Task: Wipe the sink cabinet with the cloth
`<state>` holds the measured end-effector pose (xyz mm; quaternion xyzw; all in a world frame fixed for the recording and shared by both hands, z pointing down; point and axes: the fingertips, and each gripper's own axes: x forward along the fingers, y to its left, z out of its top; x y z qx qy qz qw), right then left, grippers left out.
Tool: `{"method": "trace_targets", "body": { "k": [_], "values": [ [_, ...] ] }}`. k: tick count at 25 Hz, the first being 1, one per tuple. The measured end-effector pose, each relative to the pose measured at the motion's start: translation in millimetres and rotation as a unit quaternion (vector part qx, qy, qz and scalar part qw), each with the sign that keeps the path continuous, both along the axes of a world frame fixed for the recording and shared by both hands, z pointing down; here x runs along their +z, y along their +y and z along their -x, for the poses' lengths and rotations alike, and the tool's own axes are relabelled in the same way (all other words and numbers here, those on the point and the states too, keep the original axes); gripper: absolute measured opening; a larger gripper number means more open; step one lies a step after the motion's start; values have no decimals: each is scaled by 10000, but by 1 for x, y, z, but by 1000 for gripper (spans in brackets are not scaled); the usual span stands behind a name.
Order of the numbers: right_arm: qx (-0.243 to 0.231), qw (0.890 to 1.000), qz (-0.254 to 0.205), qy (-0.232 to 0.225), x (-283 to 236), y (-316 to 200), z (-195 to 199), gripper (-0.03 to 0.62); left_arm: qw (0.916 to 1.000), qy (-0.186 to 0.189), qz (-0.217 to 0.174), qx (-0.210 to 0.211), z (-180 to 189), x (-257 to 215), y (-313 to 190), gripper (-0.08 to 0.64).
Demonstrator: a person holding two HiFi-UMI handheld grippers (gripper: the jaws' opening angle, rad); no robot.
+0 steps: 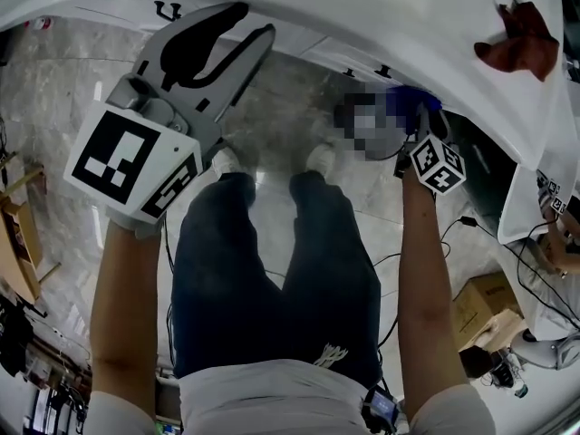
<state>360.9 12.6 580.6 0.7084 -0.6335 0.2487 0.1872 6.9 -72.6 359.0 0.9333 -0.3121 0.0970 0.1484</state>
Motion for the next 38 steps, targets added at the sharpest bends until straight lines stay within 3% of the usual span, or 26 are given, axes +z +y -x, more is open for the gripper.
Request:
{"method": "trace_targets", "body": {
  "k": [7, 13, 17, 31, 38],
  "values": [
    [154, 9984, -479, 260, -68, 7, -13, 71, 9999, 107, 23, 38, 0, -1, 0, 118],
    [-164, 9958, -879, 178, -111, -12, 24, 71, 9999, 136, 28, -14, 2, 0, -2, 118],
    [-548, 9938, -959, 99, -109, -26, 64, 71, 9998, 154, 42, -78, 2, 0, -3, 118],
    [-1006, 9872, -1178, -383, -97, -61, 156, 71, 9993, 243, 117, -255, 0, 0, -3, 118],
    [-1813, 9755, -1207, -295, -93, -78, 211, 71, 9992, 247, 114, -285, 1, -1, -4, 118]
  ]
}}
